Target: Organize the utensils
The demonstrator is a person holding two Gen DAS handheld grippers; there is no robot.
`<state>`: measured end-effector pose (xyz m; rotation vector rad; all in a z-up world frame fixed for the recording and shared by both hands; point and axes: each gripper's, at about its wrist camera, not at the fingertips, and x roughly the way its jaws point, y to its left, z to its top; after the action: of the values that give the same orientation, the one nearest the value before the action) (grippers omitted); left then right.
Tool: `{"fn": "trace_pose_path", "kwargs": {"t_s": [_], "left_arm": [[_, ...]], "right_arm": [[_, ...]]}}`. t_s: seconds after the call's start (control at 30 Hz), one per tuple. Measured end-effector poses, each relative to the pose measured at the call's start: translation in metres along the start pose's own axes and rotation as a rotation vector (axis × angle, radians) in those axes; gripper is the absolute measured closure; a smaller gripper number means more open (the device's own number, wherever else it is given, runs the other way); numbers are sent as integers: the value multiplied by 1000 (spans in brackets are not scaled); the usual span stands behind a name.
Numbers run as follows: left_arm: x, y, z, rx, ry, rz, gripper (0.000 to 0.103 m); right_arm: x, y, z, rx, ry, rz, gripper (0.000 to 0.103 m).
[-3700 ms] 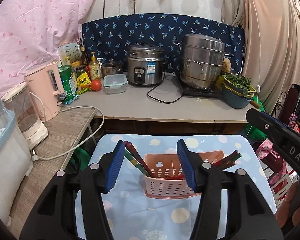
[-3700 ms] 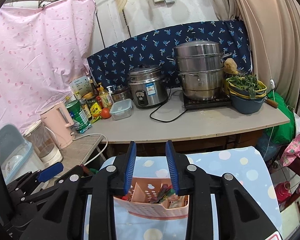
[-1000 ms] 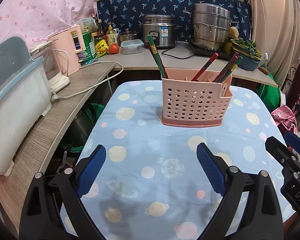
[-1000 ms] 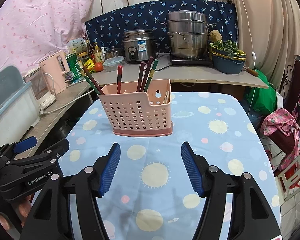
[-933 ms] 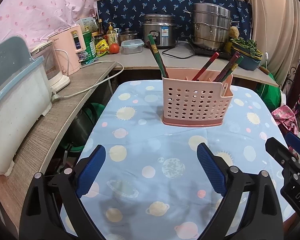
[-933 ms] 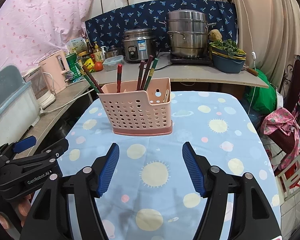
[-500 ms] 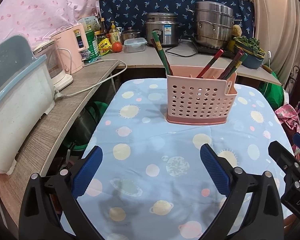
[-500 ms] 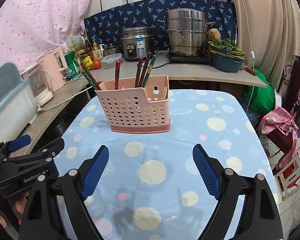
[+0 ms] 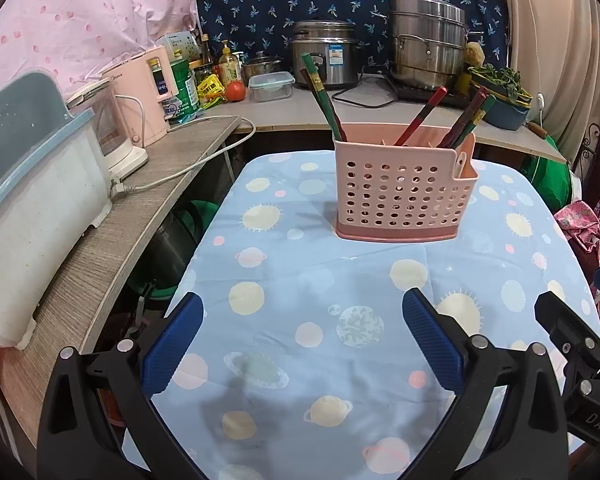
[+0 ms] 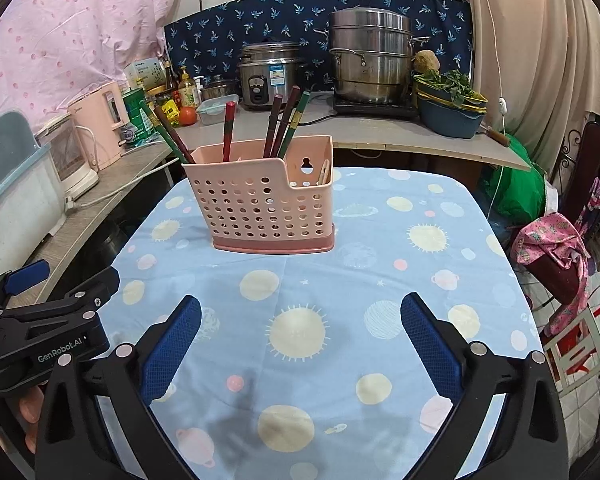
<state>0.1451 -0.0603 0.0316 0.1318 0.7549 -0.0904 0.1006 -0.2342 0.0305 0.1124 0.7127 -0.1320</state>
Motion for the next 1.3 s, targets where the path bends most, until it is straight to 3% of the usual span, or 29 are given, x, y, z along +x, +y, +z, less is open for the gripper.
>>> {"fn": "trace_pose_path", "kwargs": {"t_s": [1.3], "left_arm": [[4,1,-8,1,23,11,7]], "right_arm": [[6,0,-6,1,30,-18,7]]}}
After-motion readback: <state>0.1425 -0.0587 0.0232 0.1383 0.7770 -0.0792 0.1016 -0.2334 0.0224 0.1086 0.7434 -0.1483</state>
